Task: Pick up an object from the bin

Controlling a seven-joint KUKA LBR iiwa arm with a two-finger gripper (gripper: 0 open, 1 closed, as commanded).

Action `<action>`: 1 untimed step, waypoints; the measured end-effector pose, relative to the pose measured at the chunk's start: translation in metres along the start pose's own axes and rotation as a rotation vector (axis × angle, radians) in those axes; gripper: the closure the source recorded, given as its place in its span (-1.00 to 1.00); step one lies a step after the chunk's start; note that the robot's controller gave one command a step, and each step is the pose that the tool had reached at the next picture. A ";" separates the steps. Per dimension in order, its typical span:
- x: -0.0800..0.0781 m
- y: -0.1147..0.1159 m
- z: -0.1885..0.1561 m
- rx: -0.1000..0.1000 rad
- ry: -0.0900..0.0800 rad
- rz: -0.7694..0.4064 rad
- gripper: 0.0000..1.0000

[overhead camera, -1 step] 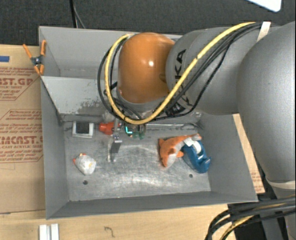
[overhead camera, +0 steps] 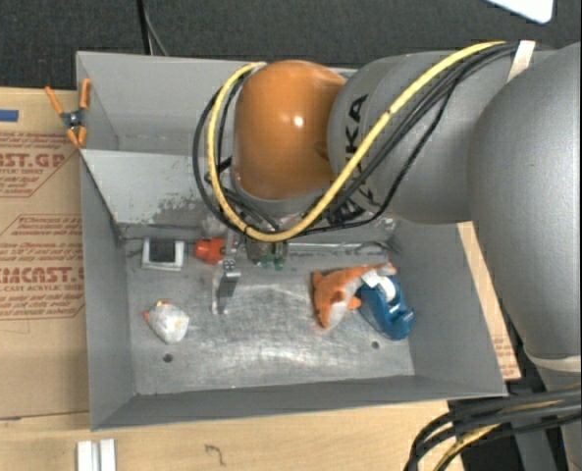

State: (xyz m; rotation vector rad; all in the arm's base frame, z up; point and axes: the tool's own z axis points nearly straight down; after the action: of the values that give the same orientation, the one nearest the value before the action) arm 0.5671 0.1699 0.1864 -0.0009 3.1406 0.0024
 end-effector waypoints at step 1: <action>-0.010 -0.021 0.025 -0.004 -0.007 0.071 -1.00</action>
Offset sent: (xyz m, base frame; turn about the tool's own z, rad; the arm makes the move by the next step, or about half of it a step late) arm 0.0145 -0.0469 -0.1164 -0.4100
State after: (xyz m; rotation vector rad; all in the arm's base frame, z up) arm 0.5769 0.1486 0.1614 0.1106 3.1317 0.0085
